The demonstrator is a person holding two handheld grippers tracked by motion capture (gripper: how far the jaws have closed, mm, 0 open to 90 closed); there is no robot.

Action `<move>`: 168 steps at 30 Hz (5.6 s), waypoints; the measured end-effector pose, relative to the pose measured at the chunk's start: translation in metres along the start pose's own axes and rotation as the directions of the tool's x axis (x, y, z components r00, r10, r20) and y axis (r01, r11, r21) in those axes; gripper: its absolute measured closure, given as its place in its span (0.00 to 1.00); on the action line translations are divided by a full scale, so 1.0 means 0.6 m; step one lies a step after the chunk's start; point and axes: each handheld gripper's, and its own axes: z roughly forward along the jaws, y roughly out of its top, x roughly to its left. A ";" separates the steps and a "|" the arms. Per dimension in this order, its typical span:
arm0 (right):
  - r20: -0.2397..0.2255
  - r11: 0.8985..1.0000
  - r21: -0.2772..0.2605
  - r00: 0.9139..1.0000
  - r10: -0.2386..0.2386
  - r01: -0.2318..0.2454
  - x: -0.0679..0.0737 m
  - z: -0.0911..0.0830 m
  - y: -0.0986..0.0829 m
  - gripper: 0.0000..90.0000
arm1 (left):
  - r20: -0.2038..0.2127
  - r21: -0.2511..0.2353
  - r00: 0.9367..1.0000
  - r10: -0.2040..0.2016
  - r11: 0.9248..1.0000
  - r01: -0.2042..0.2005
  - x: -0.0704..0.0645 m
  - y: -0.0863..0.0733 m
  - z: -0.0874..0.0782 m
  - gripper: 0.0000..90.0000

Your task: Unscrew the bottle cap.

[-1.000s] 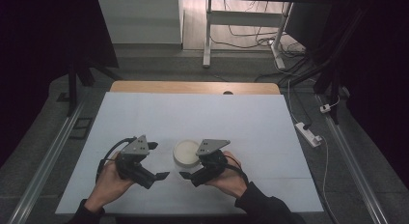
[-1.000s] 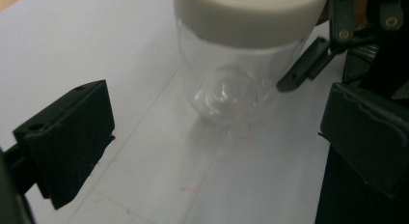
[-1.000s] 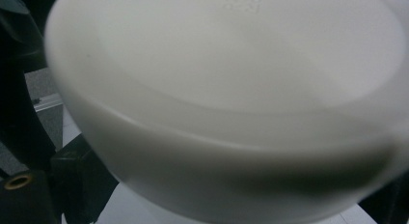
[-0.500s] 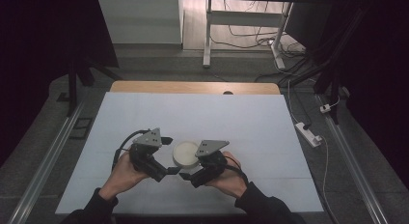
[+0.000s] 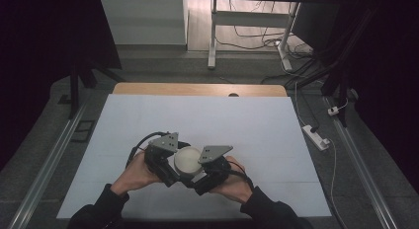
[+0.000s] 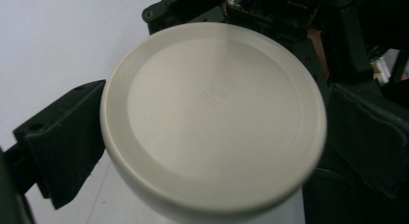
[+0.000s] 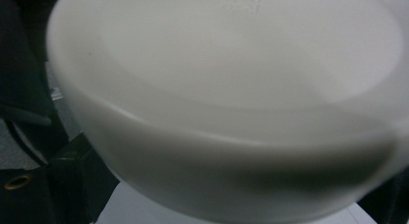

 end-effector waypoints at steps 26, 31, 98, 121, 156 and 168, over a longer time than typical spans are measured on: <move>0.053 0.999 0.003 0.998 0.037 -0.037 0.002 0.005 0.001 0.08 | -0.179 -0.013 0.971 -0.159 0.987 0.159 -0.017 0.013 0.023 0.08; 0.096 0.999 0.002 0.994 0.046 -0.047 0.001 0.005 0.001 0.08 | -0.259 -0.014 0.944 -0.204 0.978 0.207 -0.025 0.020 0.030 0.08; -0.050 0.999 -0.037 0.999 0.007 -0.009 0.018 0.002 0.007 0.08 | -0.033 0.001 0.999 0.014 1.000 -0.014 -0.026 0.011 -0.032 0.02; 0.133 0.998 -0.029 0.990 0.053 -0.049 0.010 0.000 0.006 0.08 | -0.261 -0.041 0.952 -0.160 0.987 0.155 -0.031 0.021 0.009 0.09; 0.174 0.994 -0.022 0.978 0.111 -0.109 -0.009 0.001 -0.009 0.08 | -0.327 -0.107 0.917 -0.229 0.973 0.205 -0.031 0.022 -0.026 0.09; 0.204 0.991 -0.036 0.970 0.131 -0.126 -0.029 -0.013 -0.014 0.08 | -0.300 -0.124 0.925 -0.234 0.971 0.206 -0.038 0.010 -0.039 0.09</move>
